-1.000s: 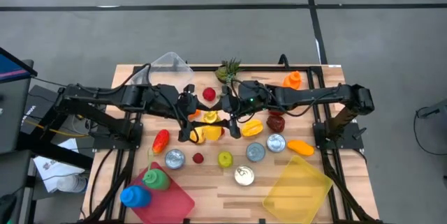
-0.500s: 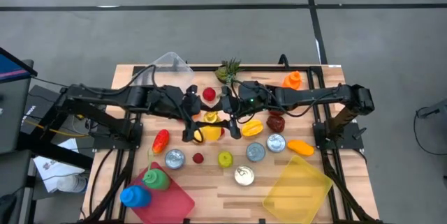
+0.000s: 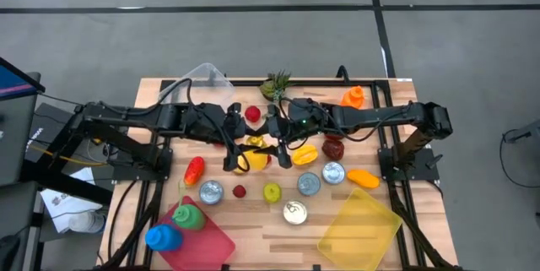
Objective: Pick & Place Food Item
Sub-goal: Put the yellow water bottle into the red bin
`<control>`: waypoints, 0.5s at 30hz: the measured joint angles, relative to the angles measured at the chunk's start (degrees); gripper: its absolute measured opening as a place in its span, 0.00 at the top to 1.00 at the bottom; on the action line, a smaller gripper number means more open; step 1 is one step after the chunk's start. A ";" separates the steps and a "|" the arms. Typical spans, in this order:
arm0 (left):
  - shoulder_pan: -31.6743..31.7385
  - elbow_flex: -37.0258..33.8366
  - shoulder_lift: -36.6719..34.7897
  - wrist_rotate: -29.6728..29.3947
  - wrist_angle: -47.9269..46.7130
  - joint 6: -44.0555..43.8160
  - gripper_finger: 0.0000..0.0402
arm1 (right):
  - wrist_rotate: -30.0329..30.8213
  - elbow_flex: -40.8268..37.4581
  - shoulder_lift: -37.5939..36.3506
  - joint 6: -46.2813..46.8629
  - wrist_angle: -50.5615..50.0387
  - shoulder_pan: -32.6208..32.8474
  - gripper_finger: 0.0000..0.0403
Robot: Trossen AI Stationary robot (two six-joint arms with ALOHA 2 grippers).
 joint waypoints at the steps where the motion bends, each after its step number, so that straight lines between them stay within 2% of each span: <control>1: 0.00 0.00 0.01 -0.01 -0.06 0.00 0.63 | 0.00 0.00 0.00 0.00 -0.09 0.00 0.46; 12: -0.02 0.00 0.01 0.08 -0.11 -0.04 0.85 | 0.04 0.00 0.00 0.00 -0.23 0.00 0.46; 15: -0.02 0.00 0.01 0.10 -0.11 -0.04 0.87 | 0.04 0.00 0.00 -0.02 -0.27 0.00 0.46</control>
